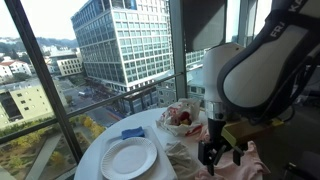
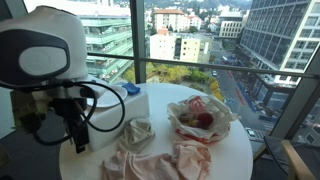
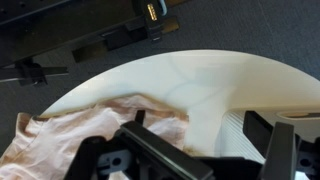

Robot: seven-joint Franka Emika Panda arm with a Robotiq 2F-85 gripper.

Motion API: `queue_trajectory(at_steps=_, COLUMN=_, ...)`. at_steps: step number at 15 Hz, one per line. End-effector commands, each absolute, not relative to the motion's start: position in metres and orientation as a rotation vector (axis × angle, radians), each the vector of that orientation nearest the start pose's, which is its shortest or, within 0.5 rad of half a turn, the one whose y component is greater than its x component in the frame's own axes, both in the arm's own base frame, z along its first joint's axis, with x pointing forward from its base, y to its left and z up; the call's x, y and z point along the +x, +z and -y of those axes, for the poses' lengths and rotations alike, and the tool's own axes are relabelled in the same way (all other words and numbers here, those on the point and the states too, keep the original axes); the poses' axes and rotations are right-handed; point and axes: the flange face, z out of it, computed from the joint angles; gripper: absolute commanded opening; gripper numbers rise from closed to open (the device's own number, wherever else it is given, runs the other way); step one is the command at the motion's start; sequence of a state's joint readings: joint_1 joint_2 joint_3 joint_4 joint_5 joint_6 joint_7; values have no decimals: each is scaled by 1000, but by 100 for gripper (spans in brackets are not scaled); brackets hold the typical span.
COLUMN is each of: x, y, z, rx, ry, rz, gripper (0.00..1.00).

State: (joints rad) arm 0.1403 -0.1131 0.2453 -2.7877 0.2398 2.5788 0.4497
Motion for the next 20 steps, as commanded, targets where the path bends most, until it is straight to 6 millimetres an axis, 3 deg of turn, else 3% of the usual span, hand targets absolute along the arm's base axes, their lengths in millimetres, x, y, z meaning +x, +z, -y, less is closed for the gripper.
queue_trajectory(at_steps=1, x=360, y=188, z=-138, rx=-3076, ry=138, rz=-456, gripper=100)
queue_trajectory(at_steps=5, x=375, y=139, z=-122, rx=-3160, ry=126, rz=-490, gripper=100)
queue_trajectory(at_steps=9, x=403, y=100, z=-102, rx=-3248, ry=17, rz=-583, gripper=100)
queue_trajectory(at_steps=13, x=422, y=67, z=-104, rx=-3195, ry=-35, rz=-705, gripper=100)
queue_trajectory(at_steps=16, x=422, y=42, z=-104, rx=-3185, ry=-9, rz=-764, gripper=100)
queue_trajectory(at_steps=17, x=420, y=35, z=-103, rx=-3190, ry=-4, rz=-774, gripper=75)
queue_trajectory(at_steps=18, x=418, y=30, z=-101, rx=-3201, ry=1, rz=-770, gripper=73)
queue_trajectory(at_steps=20, x=412, y=22, z=-98, rx=-3209, ry=4, rz=-774, gripper=58)
